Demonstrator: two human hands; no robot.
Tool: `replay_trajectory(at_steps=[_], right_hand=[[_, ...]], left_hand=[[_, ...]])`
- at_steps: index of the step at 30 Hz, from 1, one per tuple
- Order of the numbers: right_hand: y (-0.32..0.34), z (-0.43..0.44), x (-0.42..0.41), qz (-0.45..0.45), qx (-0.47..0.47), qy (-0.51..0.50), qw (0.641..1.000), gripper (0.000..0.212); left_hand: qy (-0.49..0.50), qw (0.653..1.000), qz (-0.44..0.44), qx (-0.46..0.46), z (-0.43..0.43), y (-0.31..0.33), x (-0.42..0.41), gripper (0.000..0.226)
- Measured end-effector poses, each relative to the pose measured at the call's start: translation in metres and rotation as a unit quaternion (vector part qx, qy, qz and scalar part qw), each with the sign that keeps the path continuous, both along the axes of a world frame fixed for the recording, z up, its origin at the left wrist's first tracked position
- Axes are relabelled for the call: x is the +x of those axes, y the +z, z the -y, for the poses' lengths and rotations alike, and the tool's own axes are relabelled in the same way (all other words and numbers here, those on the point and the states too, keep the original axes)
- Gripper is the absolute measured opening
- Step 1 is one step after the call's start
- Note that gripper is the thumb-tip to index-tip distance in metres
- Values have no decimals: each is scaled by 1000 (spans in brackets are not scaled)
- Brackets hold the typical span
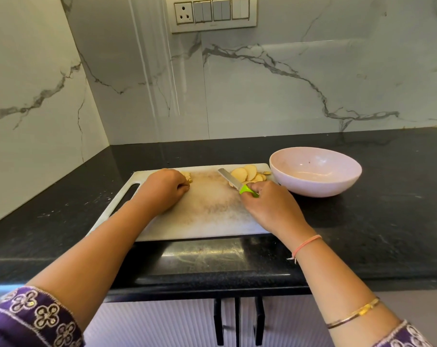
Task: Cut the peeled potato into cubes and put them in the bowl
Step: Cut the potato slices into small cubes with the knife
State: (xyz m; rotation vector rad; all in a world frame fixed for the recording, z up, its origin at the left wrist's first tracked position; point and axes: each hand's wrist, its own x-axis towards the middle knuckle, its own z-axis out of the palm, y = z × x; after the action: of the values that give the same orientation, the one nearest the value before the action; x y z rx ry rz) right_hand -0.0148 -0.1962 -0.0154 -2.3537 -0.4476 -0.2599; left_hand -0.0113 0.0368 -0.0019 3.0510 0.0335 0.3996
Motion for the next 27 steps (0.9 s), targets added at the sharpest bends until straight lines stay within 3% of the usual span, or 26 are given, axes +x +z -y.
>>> replay_trajectory(at_steps=[3, 7, 21, 27], right_hand=[[0, 0, -2, 4, -14, -3, 1000, 33], [1, -1, -2, 11, -22, -5, 1000, 32], [-1, -3, 1, 3, 49, 9, 999, 34], [-1, -4, 3, -22, 170, -10, 985, 26]], left_hand=[[-9, 1000, -18, -22, -6, 4, -8, 27], [-8, 987, 25, -156, -10, 9, -18, 28], [14, 966, 138, -217, -6, 18, -16, 37], [-7, 963, 170, -208, 27, 19, -4, 22]])
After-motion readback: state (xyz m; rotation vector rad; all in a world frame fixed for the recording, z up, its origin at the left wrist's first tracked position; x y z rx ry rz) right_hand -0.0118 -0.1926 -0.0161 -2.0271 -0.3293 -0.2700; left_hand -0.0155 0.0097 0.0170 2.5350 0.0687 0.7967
